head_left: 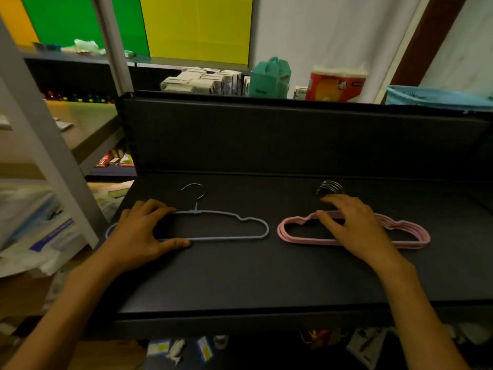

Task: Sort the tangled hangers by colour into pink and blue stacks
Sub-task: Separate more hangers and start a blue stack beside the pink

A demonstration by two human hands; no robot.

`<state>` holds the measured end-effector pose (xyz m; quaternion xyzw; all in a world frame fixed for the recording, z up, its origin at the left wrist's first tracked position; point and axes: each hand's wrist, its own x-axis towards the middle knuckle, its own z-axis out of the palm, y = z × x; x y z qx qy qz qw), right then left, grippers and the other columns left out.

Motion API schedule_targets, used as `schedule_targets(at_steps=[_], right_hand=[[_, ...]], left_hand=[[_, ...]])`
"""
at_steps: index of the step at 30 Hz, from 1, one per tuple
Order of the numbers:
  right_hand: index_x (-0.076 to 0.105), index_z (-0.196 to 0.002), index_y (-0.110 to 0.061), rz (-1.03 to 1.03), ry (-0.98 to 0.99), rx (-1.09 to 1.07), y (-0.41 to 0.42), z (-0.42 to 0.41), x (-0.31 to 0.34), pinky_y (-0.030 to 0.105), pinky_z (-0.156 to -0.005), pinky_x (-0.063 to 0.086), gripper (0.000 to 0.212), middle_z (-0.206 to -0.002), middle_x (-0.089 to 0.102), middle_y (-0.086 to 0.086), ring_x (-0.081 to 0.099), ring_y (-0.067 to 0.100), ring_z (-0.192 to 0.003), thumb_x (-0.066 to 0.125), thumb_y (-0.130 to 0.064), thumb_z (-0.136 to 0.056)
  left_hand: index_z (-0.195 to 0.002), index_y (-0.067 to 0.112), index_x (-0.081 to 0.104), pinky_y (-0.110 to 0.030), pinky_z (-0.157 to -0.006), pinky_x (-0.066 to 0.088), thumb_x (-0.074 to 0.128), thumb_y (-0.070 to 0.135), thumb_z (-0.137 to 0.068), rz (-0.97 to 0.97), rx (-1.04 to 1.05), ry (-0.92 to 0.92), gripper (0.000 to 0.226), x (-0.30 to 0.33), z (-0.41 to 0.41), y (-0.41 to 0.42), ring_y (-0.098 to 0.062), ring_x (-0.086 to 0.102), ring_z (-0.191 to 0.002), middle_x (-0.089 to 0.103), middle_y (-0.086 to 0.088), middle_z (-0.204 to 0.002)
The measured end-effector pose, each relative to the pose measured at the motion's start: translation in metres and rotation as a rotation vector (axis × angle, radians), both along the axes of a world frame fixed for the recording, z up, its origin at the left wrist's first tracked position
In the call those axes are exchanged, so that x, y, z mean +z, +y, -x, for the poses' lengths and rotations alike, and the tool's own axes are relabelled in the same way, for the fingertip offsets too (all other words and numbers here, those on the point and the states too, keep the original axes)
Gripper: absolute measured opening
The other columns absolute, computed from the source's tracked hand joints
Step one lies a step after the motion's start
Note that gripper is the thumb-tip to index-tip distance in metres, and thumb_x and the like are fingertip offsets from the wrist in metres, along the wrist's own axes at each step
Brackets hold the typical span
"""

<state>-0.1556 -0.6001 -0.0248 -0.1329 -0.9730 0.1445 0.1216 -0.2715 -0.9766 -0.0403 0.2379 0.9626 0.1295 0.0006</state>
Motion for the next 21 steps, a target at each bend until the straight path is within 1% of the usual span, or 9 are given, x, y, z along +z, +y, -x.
schedule_targets(at_steps=[3,6,8,10,14,21], right_hand=[[0.047,-0.133,-0.029,-0.004,0.016,-0.014,-0.007,-0.009,0.002,0.036,-0.106,0.031,0.047,-0.139,0.045,-0.002,0.038,0.016,-0.129,0.051,-0.046,-0.09],[0.048,-0.132,-0.029,-0.01,0.024,-0.04,-0.007,-0.016,0.003,0.037,-0.107,0.031,0.048,-0.139,0.045,-0.002,0.037,0.015,-0.129,0.049,-0.049,-0.089],[0.048,-0.132,-0.029,-0.011,0.023,-0.059,-0.004,-0.021,0.003,0.037,-0.107,0.031,0.048,-0.139,0.045,-0.002,0.038,0.014,-0.129,0.05,-0.049,-0.089],[0.049,-0.132,-0.028,-0.032,0.043,-0.074,-0.001,-0.028,0.005,0.036,-0.106,0.032,0.048,-0.138,0.047,-0.003,0.039,0.014,-0.128,0.05,-0.048,-0.089],[0.05,-0.131,-0.025,-0.033,0.089,-0.099,0.014,-0.047,0.01,0.036,-0.104,0.035,0.045,-0.136,0.049,-0.003,0.042,0.014,-0.124,0.053,-0.043,-0.089],[0.051,-0.13,-0.024,-0.058,0.13,-0.186,0.075,-0.108,0.011,0.032,-0.104,0.032,0.045,-0.134,0.05,-0.004,0.043,0.015,-0.123,0.056,-0.041,-0.089]], left_hand=[[-0.138,0.033,0.036,-0.037,-0.106,0.027,0.047,0.08,-0.063,0.034,-0.014,-0.015,0.089,-0.002,0.006,0.0,-0.015,0.029,-0.127,0.034,0.005,-0.138],[-0.141,0.032,0.031,-0.039,-0.109,0.024,0.051,0.077,-0.068,0.09,-0.017,-0.045,0.088,-0.001,0.008,0.002,-0.017,0.027,-0.13,0.029,0.004,-0.142],[-0.143,0.031,0.028,-0.04,-0.109,0.025,0.052,0.076,-0.069,0.117,-0.009,-0.063,0.089,0.003,0.006,0.008,-0.017,0.026,-0.132,0.027,0.003,-0.144],[-0.144,0.03,0.026,-0.039,-0.109,0.028,0.053,0.073,-0.071,0.119,-0.013,-0.028,0.089,0.012,0.001,0.021,-0.018,0.026,-0.133,0.026,0.003,-0.146],[-0.146,0.028,0.022,-0.04,-0.108,0.029,0.05,0.067,-0.078,0.06,-0.096,0.156,0.083,0.035,-0.018,0.07,-0.02,0.026,-0.135,0.026,0.002,-0.149],[-0.145,0.026,0.024,-0.04,-0.106,0.029,0.049,0.063,-0.081,0.005,-0.274,0.237,0.078,0.047,-0.061,0.196,-0.02,0.028,-0.133,0.029,0.001,-0.146]])
